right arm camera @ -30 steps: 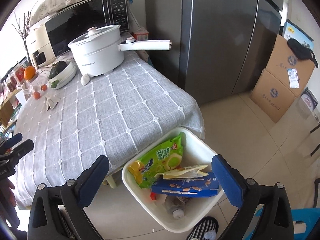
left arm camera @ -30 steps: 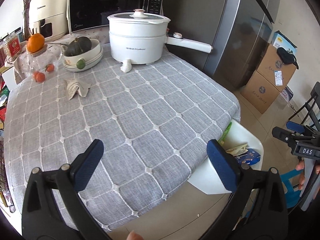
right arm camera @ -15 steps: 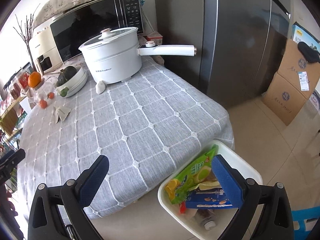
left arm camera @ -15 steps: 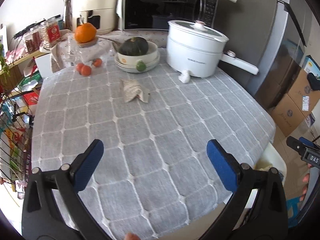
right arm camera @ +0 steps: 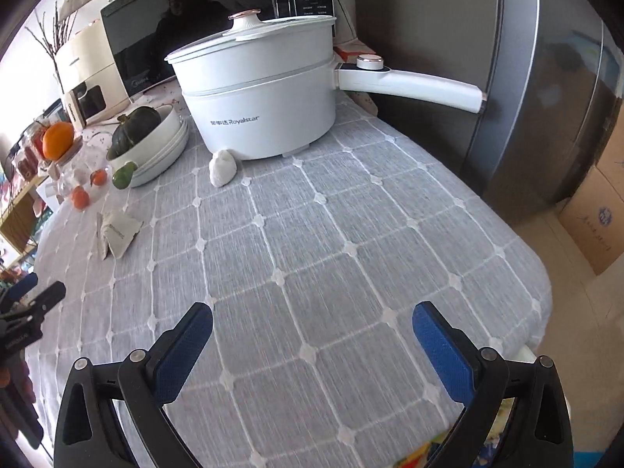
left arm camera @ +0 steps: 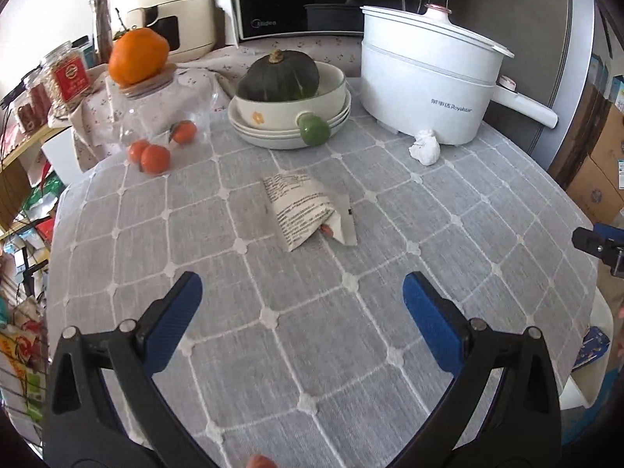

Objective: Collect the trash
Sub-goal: 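Grasp the white paper wrapper with the left tool while the right tool grasps the white tissue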

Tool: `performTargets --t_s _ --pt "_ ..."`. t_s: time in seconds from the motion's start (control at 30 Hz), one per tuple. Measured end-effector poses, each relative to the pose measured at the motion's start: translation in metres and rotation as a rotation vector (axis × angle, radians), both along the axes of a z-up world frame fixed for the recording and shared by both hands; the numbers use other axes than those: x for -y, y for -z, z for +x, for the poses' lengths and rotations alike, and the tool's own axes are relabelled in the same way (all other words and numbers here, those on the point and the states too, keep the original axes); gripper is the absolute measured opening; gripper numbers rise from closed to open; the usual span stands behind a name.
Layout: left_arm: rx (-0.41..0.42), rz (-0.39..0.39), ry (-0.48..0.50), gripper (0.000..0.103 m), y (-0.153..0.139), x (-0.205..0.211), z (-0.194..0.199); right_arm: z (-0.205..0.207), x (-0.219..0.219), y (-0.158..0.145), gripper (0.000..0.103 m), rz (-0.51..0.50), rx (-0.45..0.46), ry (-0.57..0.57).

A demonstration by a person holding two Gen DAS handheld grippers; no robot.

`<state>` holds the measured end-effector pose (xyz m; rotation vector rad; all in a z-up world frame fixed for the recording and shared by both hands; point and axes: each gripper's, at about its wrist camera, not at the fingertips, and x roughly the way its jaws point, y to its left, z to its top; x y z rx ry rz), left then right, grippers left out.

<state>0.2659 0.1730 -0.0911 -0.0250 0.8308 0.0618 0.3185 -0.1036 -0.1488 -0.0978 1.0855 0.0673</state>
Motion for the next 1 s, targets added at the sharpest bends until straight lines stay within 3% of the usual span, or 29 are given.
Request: performTargets --t_s 0.1,0.27,0.37,0.43,0.53,0.77,0.8,0.9,0.97,1.0 --pt "0.018 -0.023 -0.004 0.102 0.008 -0.002 0.022 0.022 -0.012 0.017 0.103 -0.004 0.003 -0.008" --pt "0.016 -0.081 0.004 0.085 0.023 -0.011 0.054 0.053 -0.03 0.037 0.103 0.012 0.022 -0.033" --pt "-0.011 -0.118 0.021 0.061 0.032 -0.015 0.064 0.068 -0.042 0.047 0.103 0.033 0.032 -0.053" --pt "-0.025 -0.142 0.045 0.025 0.038 -0.016 0.068 0.077 -0.051 0.053 0.103 0.04 0.035 -0.067" --pt "-0.008 -0.152 0.057 0.017 0.04 -0.019 0.068 0.091 -0.066 0.062 0.103 0.054 0.04 -0.079" --pt "0.071 -0.181 0.067 0.01 0.036 -0.027 0.06 0.117 -0.105 0.077 0.101 0.007 0.088 -0.103" --pt "0.079 -0.19 0.067 0.01 0.035 -0.029 0.06 0.121 -0.11 0.078 0.099 -0.001 0.096 -0.107" --pt "0.102 -0.201 0.068 0.009 0.032 -0.033 0.058 0.134 -0.122 0.087 0.079 -0.014 0.083 -0.096" --pt "0.112 -0.206 0.066 0.009 0.032 -0.035 0.056 0.142 -0.126 0.096 0.051 -0.018 0.058 -0.075" --pt "0.117 -0.209 0.064 0.009 0.032 -0.036 0.055 0.145 -0.127 0.1 0.046 -0.023 0.05 -0.064"
